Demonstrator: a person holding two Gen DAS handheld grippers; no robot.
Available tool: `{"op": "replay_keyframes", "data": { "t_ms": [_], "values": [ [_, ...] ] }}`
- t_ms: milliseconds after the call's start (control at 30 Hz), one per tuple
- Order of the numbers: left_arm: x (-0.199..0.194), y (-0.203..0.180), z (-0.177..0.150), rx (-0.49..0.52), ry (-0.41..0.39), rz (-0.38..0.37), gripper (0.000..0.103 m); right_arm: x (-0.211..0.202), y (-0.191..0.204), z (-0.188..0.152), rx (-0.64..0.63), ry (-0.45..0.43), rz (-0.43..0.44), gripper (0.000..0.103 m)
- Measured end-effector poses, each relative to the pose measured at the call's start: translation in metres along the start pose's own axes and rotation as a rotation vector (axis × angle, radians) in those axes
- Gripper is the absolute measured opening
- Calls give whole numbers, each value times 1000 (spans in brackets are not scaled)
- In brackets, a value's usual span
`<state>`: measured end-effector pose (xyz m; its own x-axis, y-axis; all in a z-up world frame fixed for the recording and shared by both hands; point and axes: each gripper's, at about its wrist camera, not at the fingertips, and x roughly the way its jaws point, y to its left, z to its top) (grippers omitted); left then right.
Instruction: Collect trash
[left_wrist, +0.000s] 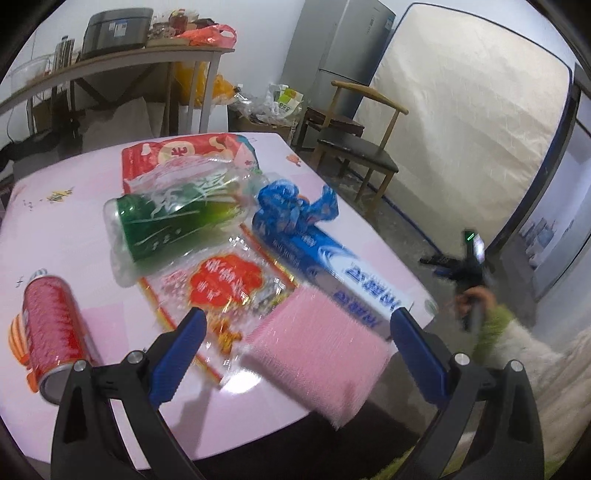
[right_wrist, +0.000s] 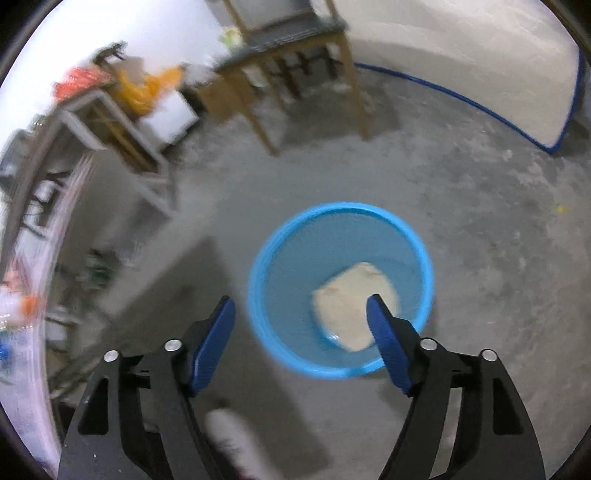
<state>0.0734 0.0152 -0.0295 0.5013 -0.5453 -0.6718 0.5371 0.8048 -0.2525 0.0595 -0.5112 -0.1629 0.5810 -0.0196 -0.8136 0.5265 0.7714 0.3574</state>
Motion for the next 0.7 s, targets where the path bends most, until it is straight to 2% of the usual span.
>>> {"op": "replay_keyframes", "data": {
  "t_ms": [167, 233, 433, 500, 567, 633, 700],
  "values": [
    [-2, 1, -21, -11, 13, 5, 97, -62, 61, -18, -84, -23, 182, 73],
    [-4, 0, -27, -23, 4, -8, 97, -86, 92, -27, -139, -24, 290, 73],
    [-2, -5, -41, -67, -8, -76, 94, -122, 183, -64, -326, 33, 534, 72],
    [7, -6, -46, -91, 14, -105, 89, -123, 206, -77, -366, 92, 615, 61],
    [15, -6, -49, -122, 31, -130, 84, -122, 233, -92, -416, 149, 646, 53],
    [21, -5, -51, -144, 41, -141, 77, -115, 254, -104, -476, 186, 611, 40],
    [24, -5, -51, -154, 44, -151, 75, -105, 276, -115, -526, 223, 573, 38]
  ]
}}
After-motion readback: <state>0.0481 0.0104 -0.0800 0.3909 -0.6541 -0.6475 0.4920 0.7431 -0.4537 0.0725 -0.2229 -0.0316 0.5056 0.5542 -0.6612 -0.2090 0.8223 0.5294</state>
